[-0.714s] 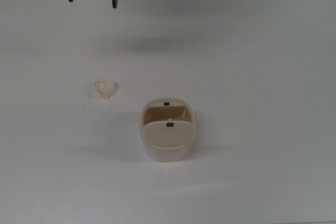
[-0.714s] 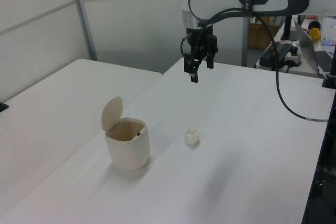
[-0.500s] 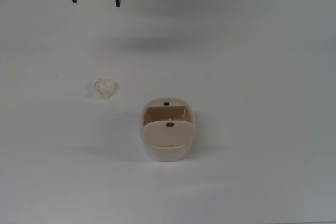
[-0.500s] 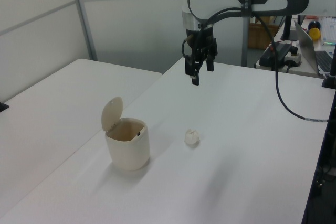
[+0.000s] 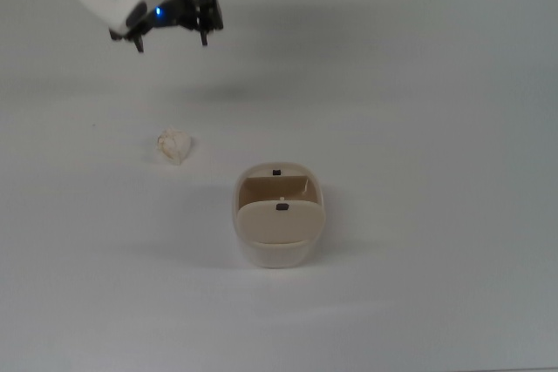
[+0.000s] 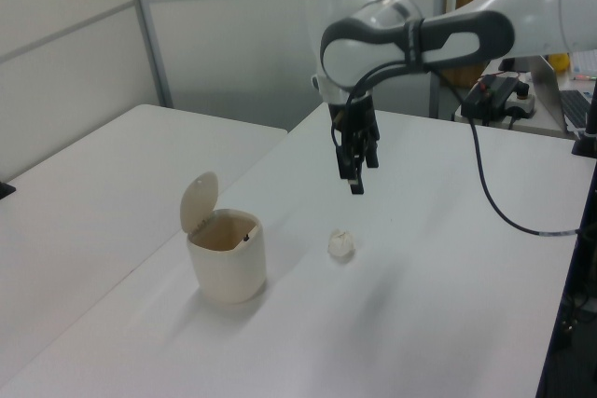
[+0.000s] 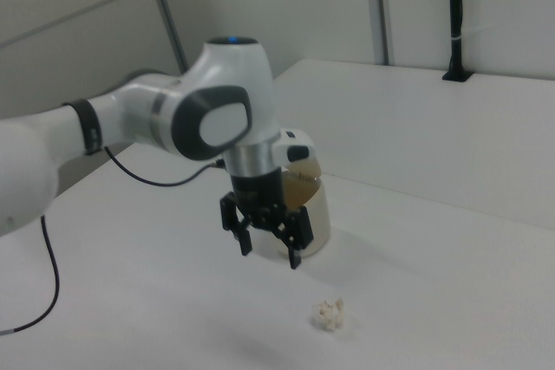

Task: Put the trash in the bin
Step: 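Lower the open gripper down onto the crumpled white paper ball, then close the gripper on the paper ball and lift it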

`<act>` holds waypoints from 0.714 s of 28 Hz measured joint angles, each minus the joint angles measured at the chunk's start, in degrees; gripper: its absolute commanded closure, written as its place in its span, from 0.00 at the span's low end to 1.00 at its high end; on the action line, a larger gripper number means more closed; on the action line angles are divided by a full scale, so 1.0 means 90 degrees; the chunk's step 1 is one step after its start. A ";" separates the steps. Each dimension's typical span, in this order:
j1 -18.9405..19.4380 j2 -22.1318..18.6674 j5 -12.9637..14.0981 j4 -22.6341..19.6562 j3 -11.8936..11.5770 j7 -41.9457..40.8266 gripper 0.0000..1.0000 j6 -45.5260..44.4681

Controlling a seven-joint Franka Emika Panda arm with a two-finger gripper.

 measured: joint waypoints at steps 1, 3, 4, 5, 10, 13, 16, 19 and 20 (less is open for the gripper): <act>-0.0016 0.0078 -0.0010 -0.0046 -0.0001 -0.0007 0.00 0.0138; -0.0049 0.0258 -0.0044 -0.0157 -0.0012 -0.0013 0.00 0.0462; -0.0064 0.0334 -0.0066 -0.0204 -0.0016 -0.0014 0.00 0.0581; -0.0084 0.0415 -0.0089 -0.0243 -0.0018 -0.0014 0.00 0.0698; -0.0161 0.0900 -0.0172 -0.0356 -0.0034 -0.0009 0.00 0.1199; -0.0179 0.1131 -0.0294 -0.0357 -0.0034 0.0021 0.00 0.1426; -0.0182 0.1317 -0.0382 -0.0356 -0.0034 0.0100 0.00 0.1623; -0.0184 0.1441 -0.0395 -0.0356 -0.0035 0.0162 0.00 0.1812; -0.0185 0.1492 -0.0395 -0.0355 -0.0035 0.0186 0.00 0.1902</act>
